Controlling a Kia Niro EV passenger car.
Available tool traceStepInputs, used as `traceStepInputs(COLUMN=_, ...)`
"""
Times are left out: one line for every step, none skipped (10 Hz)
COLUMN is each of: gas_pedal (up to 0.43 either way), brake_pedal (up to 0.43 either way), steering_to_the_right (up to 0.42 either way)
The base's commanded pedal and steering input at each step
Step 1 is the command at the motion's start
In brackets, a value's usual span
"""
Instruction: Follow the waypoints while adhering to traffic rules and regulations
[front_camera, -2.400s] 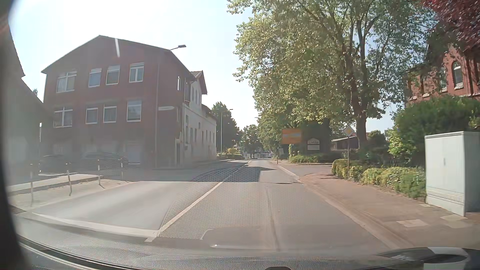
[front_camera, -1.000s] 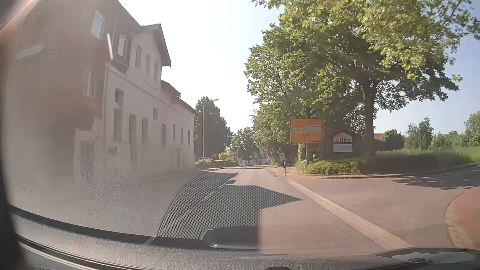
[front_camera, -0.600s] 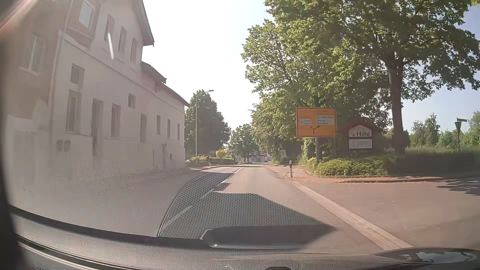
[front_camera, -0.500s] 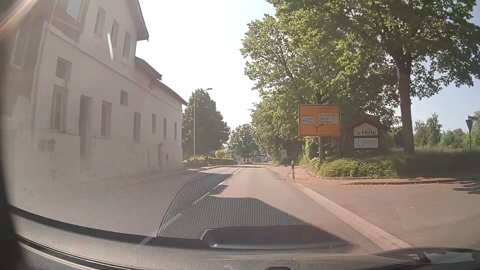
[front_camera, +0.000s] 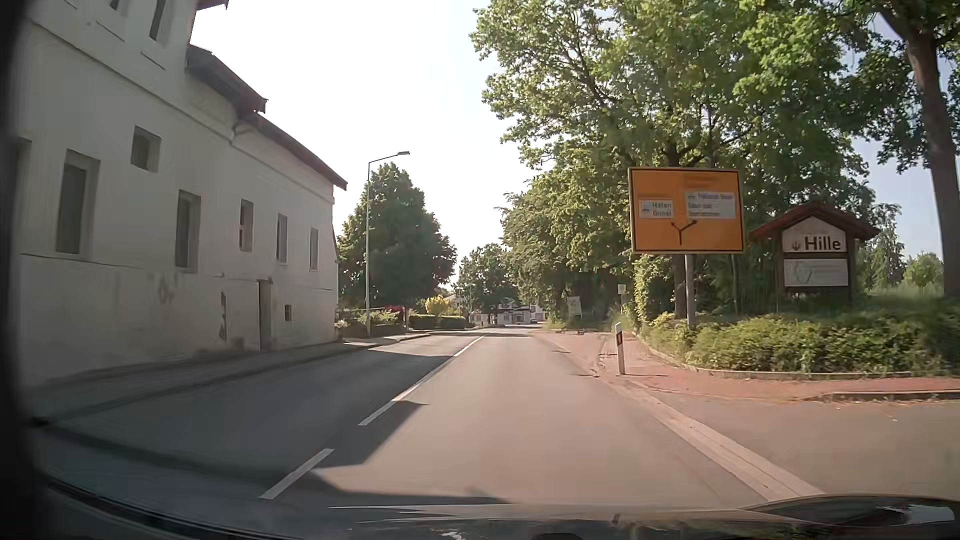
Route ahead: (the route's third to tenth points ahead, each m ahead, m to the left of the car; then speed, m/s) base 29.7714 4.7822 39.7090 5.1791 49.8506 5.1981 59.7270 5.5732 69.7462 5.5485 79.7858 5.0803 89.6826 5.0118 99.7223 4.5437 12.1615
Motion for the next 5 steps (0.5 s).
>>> traceStepInputs(gas_pedal=0.177, brake_pedal=0.0, steering_to_the_right=-0.002)
traceStepInputs(gas_pedal=0.177, brake_pedal=0.0, steering_to_the_right=-0.002)
traceStepInputs(gas_pedal=0.189, brake_pedal=0.0, steering_to_the_right=-0.003)
traceStepInputs(gas_pedal=0.189, brake_pedal=0.0, steering_to_the_right=-0.004)
traceStepInputs(gas_pedal=0.189, brake_pedal=0.0, steering_to_the_right=-0.004)
